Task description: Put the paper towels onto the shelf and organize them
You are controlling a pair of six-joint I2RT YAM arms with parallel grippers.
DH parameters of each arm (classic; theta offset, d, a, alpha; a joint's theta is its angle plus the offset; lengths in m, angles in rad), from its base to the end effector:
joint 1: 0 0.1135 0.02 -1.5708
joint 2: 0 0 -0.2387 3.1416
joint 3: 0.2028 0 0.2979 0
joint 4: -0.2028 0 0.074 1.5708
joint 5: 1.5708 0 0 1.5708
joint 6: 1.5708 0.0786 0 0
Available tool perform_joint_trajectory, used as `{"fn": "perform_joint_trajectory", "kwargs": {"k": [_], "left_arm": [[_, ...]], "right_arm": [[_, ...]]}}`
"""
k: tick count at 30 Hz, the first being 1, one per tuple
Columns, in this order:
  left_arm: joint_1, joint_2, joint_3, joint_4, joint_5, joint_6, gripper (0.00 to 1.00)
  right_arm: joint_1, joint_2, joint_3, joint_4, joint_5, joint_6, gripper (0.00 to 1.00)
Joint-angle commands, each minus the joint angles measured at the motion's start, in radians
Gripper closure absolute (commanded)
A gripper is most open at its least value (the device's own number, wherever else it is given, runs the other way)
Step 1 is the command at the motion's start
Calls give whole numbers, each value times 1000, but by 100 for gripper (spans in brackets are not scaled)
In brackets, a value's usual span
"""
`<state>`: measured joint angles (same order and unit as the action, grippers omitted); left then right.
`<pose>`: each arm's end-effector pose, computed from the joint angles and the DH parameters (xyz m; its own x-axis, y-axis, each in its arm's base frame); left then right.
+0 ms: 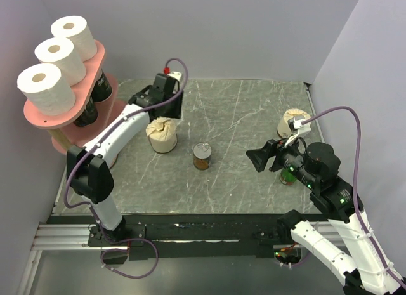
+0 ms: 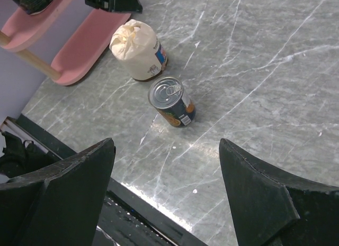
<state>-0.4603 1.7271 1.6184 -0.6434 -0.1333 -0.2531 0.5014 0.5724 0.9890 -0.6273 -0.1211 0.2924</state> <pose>0.4209 -0.1971 0.2735 -0.6810 0.0607 -0.7297 0.1888 0.9774 -0.0950 0.1801 0.1095 0.3839 -0.3430 0.1383 -0.9291 -0.5032 0.8081 0.3061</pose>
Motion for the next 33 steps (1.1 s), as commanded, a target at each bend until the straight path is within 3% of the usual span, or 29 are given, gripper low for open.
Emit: {"fn": "perform_joint_trajectory", "kwargs": {"k": [1,10,14,23,26,28,33], "left_arm": [[-51,-32,-12,-29,-5,5,55],[-46,0,-133,-26,-161,-9,60],[-43,11,-195,11,-144,-9,61],[-41,38,-115,-50,-190,-9,62],[-43,31,-36,-99,-196,-5,60],[-52,9,-6,-96,-180,9,51],[-109,-43,-31,-47,-178,95,42]], "right_arm": [[6,-37,17,11,11,7,14],[6,-75,5,-3,21,5,14],[6,-75,11,-8,21,10,14],[5,-83,28,-18,11,22,14],[5,-86,40,-31,9,25,13],[6,-94,39,-34,6,24,14],[6,-112,-7,-9,3,30,14]]}}
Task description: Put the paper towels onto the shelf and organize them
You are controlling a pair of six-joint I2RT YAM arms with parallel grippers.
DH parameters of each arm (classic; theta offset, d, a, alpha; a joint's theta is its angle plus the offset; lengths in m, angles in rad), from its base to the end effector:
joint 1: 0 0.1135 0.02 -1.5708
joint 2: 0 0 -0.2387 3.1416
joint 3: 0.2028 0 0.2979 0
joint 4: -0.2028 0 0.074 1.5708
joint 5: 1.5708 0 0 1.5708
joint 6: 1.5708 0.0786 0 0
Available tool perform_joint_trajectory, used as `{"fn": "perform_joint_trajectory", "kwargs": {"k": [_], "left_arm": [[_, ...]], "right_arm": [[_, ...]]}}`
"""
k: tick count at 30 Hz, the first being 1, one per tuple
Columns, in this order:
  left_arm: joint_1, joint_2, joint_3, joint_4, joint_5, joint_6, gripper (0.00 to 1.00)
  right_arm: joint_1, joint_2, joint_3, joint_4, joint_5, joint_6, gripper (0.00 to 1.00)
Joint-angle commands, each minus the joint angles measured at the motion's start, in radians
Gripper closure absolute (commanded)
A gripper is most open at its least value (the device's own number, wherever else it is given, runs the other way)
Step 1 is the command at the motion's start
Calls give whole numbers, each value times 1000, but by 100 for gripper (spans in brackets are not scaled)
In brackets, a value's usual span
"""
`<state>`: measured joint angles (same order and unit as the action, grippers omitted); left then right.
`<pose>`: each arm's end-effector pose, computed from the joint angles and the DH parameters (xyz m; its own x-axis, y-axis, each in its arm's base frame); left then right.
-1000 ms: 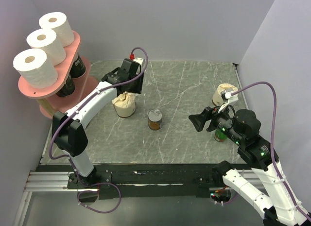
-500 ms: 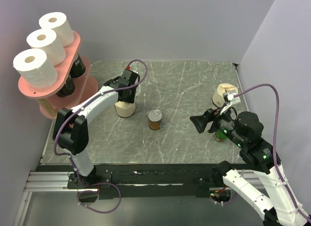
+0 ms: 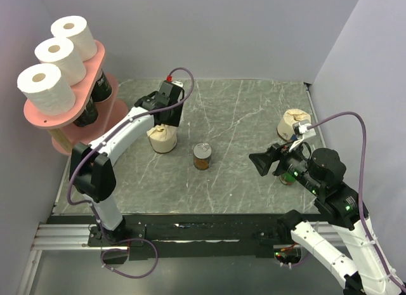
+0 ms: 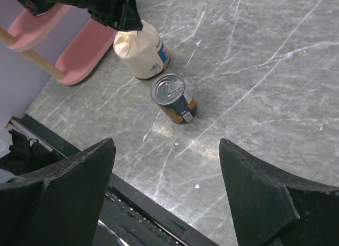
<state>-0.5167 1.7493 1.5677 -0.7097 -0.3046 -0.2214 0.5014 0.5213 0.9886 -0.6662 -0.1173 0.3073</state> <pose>0.4062 -0.2037 0.2388 -0.7273 0.1723 -0.6643 0.1514 0.9844 0.0896 0.1671 0.1021 0.3873 -0.3400 0.1562 -0.9274 -0.4985 0.8063 0.3186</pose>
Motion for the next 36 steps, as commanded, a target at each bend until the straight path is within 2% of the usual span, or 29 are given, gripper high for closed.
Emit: {"fn": "perform_joint_trajectory", "kwargs": {"k": [1,3,7,10,17,27,36], "left_arm": [[-77,-66,15,22,2,68,41],[-98,-66,6,35,24,85,39],[-128,-47,-43,53,24,99,42],[-126,-30,-80,78,-17,100,45],[-108,72,-40,32,-143,102,46],[-63,105,-83,75,-134,86,35],[-66,55,-52,52,-192,90,32]], "right_arm": [[6,-57,-7,28,-1,15,13],[6,-55,-7,31,1,12,13],[6,-66,-18,50,-5,26,13],[6,-73,-50,77,-21,39,13],[5,-35,-36,60,-41,13,12],[6,-53,-53,83,-16,-7,11],[5,-44,-77,106,-16,-2,10]]}}
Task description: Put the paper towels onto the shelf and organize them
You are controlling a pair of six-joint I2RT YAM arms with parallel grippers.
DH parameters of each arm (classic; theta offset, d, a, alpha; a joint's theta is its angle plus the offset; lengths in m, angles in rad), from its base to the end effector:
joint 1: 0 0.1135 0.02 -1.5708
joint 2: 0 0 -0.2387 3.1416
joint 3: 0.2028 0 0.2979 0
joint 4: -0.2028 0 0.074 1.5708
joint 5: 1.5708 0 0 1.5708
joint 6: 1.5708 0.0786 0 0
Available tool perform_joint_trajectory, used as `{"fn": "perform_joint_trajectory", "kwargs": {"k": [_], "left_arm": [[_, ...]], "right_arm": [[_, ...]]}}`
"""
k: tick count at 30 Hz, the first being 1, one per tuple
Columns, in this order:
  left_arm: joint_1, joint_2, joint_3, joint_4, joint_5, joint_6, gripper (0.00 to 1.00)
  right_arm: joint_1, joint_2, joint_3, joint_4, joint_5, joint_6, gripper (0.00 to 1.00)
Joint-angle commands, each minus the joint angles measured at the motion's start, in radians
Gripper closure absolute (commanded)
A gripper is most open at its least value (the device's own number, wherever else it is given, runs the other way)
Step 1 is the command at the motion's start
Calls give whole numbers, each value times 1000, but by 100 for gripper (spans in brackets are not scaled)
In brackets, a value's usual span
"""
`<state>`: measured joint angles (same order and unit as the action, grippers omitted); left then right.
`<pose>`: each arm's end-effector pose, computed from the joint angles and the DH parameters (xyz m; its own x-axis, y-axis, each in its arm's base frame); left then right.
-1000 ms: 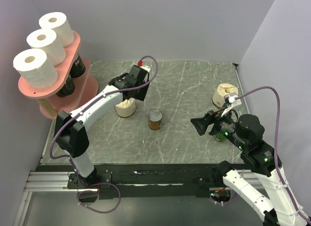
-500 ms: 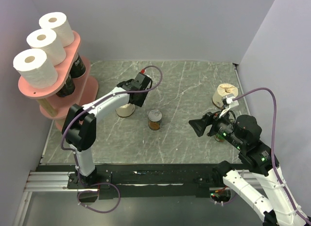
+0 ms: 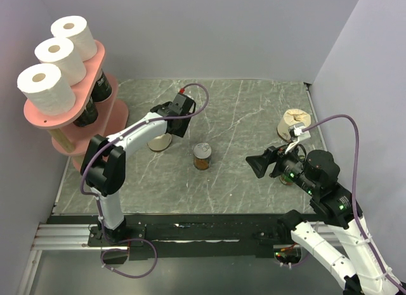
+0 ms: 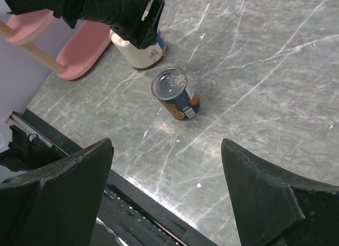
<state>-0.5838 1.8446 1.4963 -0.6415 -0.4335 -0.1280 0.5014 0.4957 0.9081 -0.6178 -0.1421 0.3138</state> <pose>0.4012 -0.2255 0.1786 -0.7311 0.3441 -0.5892 0.2163 0.9359 0.2782 0.1717 0.1068 0.3680 -0.3545 0.1541 -0.9223 -0.5130 0.7926 0.3297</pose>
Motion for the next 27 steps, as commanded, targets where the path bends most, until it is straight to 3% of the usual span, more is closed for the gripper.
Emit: {"fn": "perform_joint_trajectory", "kwargs": {"k": [1,15,27], "left_arm": [[2,-39,31,-24,-70,2,32],[-1,-94,32,-23,-21,1,32],[24,-33,9,-34,-56,-19,33]], "right_arm": [[6,-13,2,61,9,-10,10],[6,-16,9,46,10,-9,10],[8,-34,26,21,19,-25,10]]}}
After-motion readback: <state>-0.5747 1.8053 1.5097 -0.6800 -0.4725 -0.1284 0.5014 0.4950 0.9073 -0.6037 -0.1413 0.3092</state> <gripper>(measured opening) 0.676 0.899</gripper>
